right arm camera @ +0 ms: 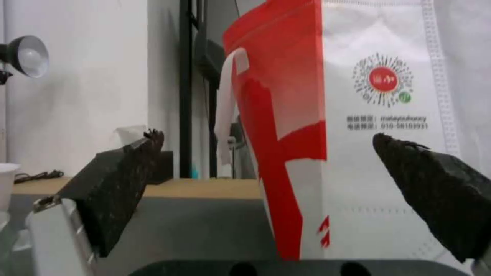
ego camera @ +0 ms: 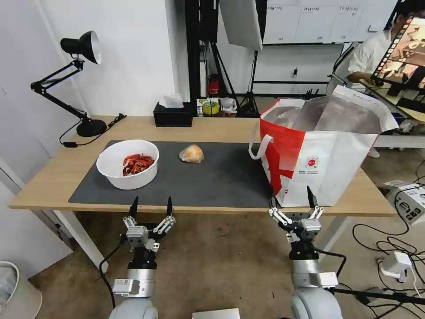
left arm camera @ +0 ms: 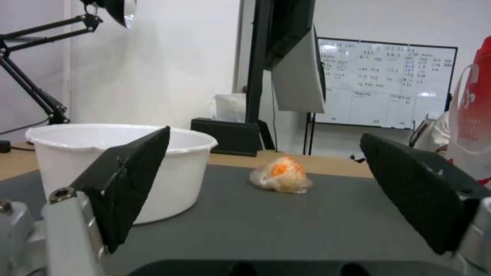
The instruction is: Pick up the trash from the table and place it into the takeout bag.
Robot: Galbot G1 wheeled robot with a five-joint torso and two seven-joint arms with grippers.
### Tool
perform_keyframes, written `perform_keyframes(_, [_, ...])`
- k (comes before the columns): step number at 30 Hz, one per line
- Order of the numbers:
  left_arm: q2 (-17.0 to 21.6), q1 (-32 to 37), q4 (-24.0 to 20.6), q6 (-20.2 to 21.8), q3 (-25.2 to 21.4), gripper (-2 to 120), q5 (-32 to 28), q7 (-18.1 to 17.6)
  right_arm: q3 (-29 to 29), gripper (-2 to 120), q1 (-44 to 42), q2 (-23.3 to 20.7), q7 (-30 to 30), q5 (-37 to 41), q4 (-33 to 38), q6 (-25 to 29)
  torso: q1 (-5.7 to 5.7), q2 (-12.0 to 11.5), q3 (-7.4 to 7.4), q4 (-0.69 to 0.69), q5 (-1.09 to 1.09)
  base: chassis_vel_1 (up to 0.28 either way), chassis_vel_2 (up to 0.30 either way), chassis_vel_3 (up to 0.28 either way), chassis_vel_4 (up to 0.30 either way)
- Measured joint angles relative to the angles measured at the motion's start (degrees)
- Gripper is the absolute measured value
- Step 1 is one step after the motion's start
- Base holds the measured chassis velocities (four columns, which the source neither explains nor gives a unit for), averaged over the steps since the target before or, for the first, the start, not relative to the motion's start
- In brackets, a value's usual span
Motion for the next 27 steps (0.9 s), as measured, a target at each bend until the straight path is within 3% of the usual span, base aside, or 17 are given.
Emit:
perform_keyframes(16, [-0.09, 0.13, 0.0, -0.02, -0.19, 100, -0.02, 0.0, -0.54, 100, -0.43, 0.33, -0.5, -0.39, -0.49, 0.62, 0.0, 0.0, 0.0, 0.0, 0.0, 0.0, 0.0, 0.0, 0.0])
perform_keyframes(27, [-0.01, -0.1, 0.16, -0.02, -0.19, 100, -0.02, 0.0, -6.0, 100, 3.52, -3.19, -0.48, 0.03, 1.26, -6.7, 0.0, 0.0, 0.0, 0.0, 0.0, 0.0, 0.0, 0.0, 0.0])
